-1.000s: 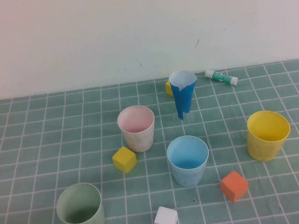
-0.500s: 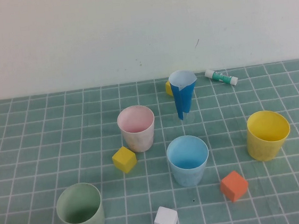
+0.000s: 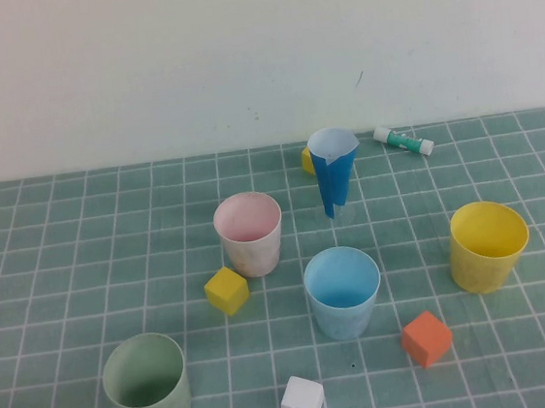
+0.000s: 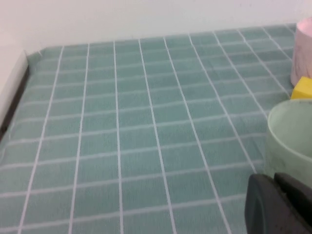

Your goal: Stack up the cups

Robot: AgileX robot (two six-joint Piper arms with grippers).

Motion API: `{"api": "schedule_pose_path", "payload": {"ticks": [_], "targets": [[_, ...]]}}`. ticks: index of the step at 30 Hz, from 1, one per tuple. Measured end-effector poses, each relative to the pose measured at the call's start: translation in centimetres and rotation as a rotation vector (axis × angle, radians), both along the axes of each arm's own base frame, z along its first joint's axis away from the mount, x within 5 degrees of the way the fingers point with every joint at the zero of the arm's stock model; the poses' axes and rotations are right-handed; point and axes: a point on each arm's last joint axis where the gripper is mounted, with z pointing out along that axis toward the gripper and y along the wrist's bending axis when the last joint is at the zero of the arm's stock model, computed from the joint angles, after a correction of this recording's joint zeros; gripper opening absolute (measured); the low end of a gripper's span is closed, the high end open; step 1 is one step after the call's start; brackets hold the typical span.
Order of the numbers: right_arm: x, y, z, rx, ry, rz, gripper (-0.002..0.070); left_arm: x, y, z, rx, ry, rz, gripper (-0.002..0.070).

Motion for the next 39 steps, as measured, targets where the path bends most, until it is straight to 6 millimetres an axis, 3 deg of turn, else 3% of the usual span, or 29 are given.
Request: {"api": "schedule_pose_path", "payload": {"ticks": [3,6,12,18,20,27,31,35,39], "targets": [[0.2,0.0,0.5,-0.004,-0.062,0.003,-0.0003,0.2,0.0,0.3,-0.005,-0.058,0.003,-0.0003],[0.4,0.1,1.7,-0.012,-0.194,0.009,-0.0003,0.4,0.1,1.8,-0.026,-0.225,0.011,-0.0003],[-0.1,0.3,5.7,-0.039,-0.642,0.029,-0.0003,-0.2,0.3,5.5,-0.079,-0.63,0.026,-0.0003],[-2.1,0.5,8.9,-0.078,-1.06,0.044,-0.0003,-1.1,0.4,7.2,-0.108,-0.844,0.031,-0.0003],[-2.4,0.5,9.2,-0.121,-1.109,0.027,-0.0003,-1.3,0.4,7.5,-0.111,-0.881,0.032,-0.0003],[-1.9,0.4,9.0,-0.172,-1.015,0.009,-0.0003,-1.4,0.5,7.7,-0.145,-0.906,0.027,-0.0003],[-1.7,0.3,10.4,-0.169,-0.877,0.011,-0.0003,-1.3,0.7,7.6,-0.175,-0.887,0.051,-0.0003],[-2.2,0.3,12.6,-0.185,-0.742,0.013,-0.0003,-0.6,0.6,7.0,-0.156,-0.684,0.053,-0.0003],[-2.7,0.1,14.3,-0.25,-0.537,-0.001,-0.0003,-0.8,0.2,8.6,-0.148,-0.491,0.015,-0.0003]]}}
